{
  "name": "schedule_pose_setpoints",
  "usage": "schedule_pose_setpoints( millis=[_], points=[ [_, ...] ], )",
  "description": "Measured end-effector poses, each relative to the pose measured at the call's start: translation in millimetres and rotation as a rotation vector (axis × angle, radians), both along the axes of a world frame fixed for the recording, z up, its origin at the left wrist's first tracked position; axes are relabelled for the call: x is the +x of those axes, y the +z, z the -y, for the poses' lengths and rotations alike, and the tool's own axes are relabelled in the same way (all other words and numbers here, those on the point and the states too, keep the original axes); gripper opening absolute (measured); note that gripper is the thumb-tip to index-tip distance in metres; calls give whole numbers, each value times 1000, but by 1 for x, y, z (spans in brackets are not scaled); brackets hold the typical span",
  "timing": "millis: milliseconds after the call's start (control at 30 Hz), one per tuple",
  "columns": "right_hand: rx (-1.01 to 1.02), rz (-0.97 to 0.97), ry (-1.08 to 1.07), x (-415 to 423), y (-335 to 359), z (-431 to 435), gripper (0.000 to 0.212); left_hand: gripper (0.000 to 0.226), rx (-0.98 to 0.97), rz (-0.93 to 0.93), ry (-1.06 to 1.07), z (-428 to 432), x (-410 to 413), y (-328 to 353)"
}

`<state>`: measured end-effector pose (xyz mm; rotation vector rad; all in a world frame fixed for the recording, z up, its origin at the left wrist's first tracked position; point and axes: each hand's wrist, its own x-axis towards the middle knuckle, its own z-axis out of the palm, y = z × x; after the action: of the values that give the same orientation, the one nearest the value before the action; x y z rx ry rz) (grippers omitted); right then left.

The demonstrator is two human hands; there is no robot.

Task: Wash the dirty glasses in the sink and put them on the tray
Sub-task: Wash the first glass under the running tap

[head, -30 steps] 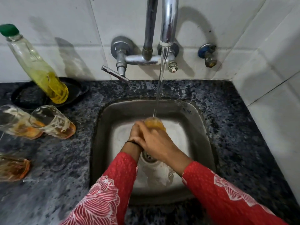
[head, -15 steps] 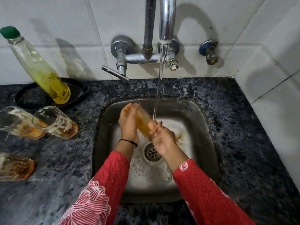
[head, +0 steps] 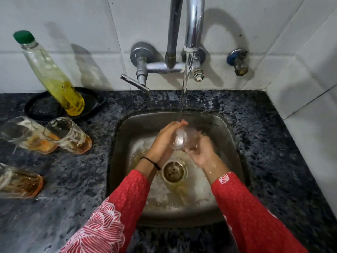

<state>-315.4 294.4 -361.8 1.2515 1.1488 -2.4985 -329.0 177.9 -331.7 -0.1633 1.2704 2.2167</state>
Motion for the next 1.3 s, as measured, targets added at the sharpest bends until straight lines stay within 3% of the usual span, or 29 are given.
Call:
schedule_pose_setpoints(
  millis=[100, 167, 300, 400, 500, 567, 700, 800, 867, 933, 1000, 1067, 1200, 1233, 1300],
  points=[
    [158, -82, 42, -15, 19, -1, 25, 56, 275, 150, -190, 18, 9, -15],
    [303, -167, 155, -23, 30, 7, 21, 55, 278, 204, -283, 27, 16, -15],
    [644, -298, 413, -25, 56, 21, 27, 45, 99, 138, -297, 36, 20, -17],
    [999, -389, 611, -24, 73, 22, 37, 57, -182, -125, -186, 35, 15, -27],
    [1413, -339, 936, -27, 80, 23, 42, 75, -555, -417, -55, 24, 14, -34],
    [1604, -315, 1080, -28, 85, 24, 37, 76, -628, -526, -11, 20, 12, -34],
    [1458, -527, 1006, -15, 93, 10, 23, 60, -390, -378, -71, 28, 6, -28],
    [1455, -738, 1006, 2, 93, -4, 19, 43, -353, -385, -189, 35, -3, -20],
    [1596, -670, 1078, 7, 93, -3, 20, 46, -387, -444, -188, 28, -6, -15],
    [1730, -440, 1128, 5, 87, 9, 24, 49, -581, -529, -87, 13, -3, -16],
    [1668, -288, 998, 0, 82, 18, 23, 50, -740, -592, -25, 4, 0, -18],
    [1482, -333, 898, -3, 85, 12, 18, 45, -585, -544, -145, 9, 0, -16],
    [1050, -588, 1013, 6, 104, -8, 17, 40, -242, -335, -466, 42, -11, -6],
    [1062, -584, 1005, 5, 103, -6, 17, 38, -213, -302, -494, 44, -12, -6],
    [1267, -442, 962, -9, 85, 2, 22, 39, -363, -353, -412, 34, -7, -8]
  ],
)
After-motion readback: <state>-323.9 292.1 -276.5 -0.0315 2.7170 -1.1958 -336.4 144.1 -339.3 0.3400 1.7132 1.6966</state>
